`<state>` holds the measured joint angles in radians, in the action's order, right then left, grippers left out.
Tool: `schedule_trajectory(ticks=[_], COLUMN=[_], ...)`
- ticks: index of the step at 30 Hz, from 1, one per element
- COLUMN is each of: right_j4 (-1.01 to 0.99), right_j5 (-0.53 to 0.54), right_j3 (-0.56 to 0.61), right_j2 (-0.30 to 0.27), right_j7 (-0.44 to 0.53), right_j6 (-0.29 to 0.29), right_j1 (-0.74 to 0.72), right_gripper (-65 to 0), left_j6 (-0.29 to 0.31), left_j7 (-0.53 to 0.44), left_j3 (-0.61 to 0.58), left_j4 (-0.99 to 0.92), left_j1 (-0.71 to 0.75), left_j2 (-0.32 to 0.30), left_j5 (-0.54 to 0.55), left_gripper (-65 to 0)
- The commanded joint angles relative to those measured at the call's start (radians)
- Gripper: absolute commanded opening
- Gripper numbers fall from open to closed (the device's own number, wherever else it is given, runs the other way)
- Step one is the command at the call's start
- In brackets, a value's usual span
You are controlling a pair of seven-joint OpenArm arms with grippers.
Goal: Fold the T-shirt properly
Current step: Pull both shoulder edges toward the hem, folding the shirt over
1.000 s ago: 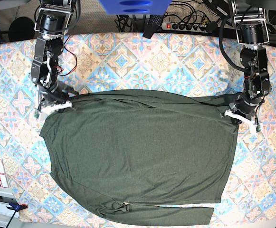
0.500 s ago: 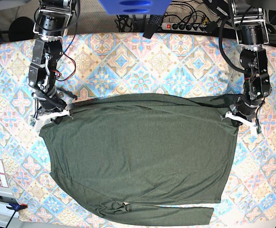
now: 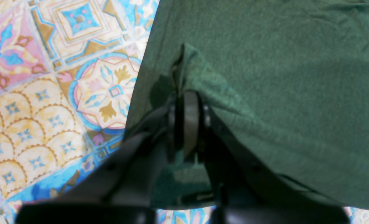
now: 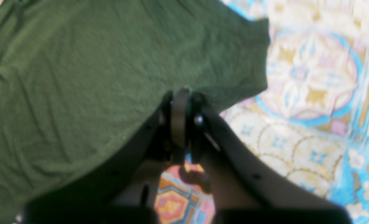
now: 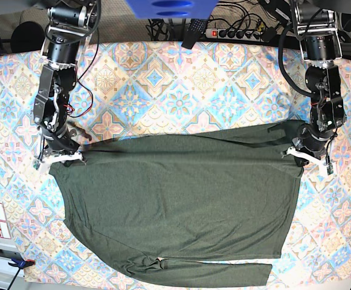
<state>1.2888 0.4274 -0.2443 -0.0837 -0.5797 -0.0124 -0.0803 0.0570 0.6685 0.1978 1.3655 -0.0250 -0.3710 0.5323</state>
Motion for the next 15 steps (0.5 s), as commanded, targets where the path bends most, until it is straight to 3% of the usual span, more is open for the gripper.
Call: schedule_trajectory(ticks=[1,7,15], right_j4=[0.013,0.010,0.013], right_j5=[0.006,0.006,0.006], right_j3=[-0.002,-0.002,-0.002], right_j2=[-0.009,-0.009,-0.009], right_j7=[0.023,0.023,0.023], right_j6=[0.012,0.012,0.012], right_j1=[-0.023,-0.022,-0.017], right_gripper=[-65.0,-65.0,-65.0], left_j6=[0.004,-0.003,-0.003], left_j7=[-0.022,-0.014,0.040], left_j3=[0.002,0.006,0.009], left_j4=[0.013,0.013,0.019], left_j1=[-0.017,-0.011,0.023], left_j2=[-0.015,-0.015,-0.023], left_j5=[-0.001,-0.005,-0.001], left_gripper=[-65.0,-63.0,-33.6])
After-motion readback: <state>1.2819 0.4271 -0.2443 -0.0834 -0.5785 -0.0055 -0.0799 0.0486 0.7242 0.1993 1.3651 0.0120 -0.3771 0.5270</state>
